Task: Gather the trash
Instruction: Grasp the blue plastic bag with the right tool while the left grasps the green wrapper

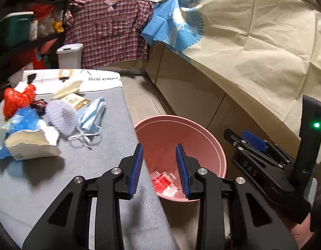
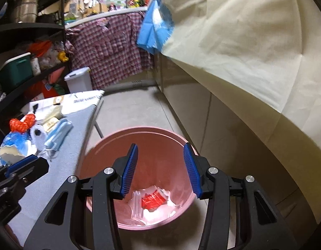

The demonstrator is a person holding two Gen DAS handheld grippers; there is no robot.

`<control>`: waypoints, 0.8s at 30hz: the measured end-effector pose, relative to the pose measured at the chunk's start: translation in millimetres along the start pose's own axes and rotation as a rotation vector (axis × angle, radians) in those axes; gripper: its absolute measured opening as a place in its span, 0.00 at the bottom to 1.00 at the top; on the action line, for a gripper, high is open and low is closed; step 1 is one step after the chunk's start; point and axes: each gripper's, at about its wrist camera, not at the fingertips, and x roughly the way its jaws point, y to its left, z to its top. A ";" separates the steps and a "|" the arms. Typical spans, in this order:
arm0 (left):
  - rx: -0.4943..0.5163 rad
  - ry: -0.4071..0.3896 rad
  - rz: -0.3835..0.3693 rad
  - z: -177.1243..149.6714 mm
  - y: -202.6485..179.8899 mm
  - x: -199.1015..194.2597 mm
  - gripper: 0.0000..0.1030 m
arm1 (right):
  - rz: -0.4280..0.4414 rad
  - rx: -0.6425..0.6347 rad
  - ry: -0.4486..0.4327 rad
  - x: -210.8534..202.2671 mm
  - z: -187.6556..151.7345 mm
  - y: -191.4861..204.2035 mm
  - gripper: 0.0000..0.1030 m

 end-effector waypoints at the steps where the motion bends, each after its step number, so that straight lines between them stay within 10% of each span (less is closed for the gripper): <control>1: -0.002 -0.005 0.006 0.4 2.0 -5.3 0.31 | 0.008 -0.004 -0.008 -1.7 -0.4 0.9 0.44; 24: -0.169 -0.228 0.468 -4.9 151.6 -119.6 0.30 | 0.343 -0.075 -0.040 -69.9 12.6 74.3 0.31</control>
